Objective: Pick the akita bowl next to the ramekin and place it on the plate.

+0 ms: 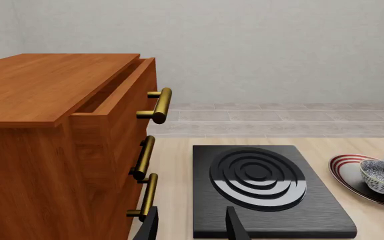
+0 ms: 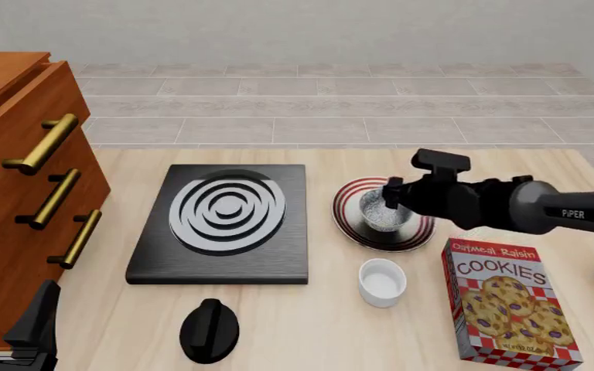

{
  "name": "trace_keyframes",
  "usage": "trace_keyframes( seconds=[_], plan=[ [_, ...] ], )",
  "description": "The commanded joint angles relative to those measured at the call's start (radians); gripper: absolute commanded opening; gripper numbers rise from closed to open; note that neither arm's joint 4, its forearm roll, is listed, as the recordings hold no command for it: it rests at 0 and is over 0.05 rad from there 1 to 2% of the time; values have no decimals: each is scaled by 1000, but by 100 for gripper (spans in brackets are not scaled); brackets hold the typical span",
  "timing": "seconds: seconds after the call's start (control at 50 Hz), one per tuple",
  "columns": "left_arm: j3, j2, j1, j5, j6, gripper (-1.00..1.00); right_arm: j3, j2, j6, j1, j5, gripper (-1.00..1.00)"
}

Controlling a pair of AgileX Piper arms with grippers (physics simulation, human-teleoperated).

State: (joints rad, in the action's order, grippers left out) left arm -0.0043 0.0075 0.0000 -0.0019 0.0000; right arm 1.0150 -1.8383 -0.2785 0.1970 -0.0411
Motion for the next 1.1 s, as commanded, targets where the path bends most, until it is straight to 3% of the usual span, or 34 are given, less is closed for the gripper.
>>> trace_keyframes(
  seconds=[0.02,1.1],
  plan=[
    [0,0,0,0,0,100,-18,44,2,-6,12,100],
    [0,0,0,0,0,100,-137,309,-6,-41,74,100]
  ],
)
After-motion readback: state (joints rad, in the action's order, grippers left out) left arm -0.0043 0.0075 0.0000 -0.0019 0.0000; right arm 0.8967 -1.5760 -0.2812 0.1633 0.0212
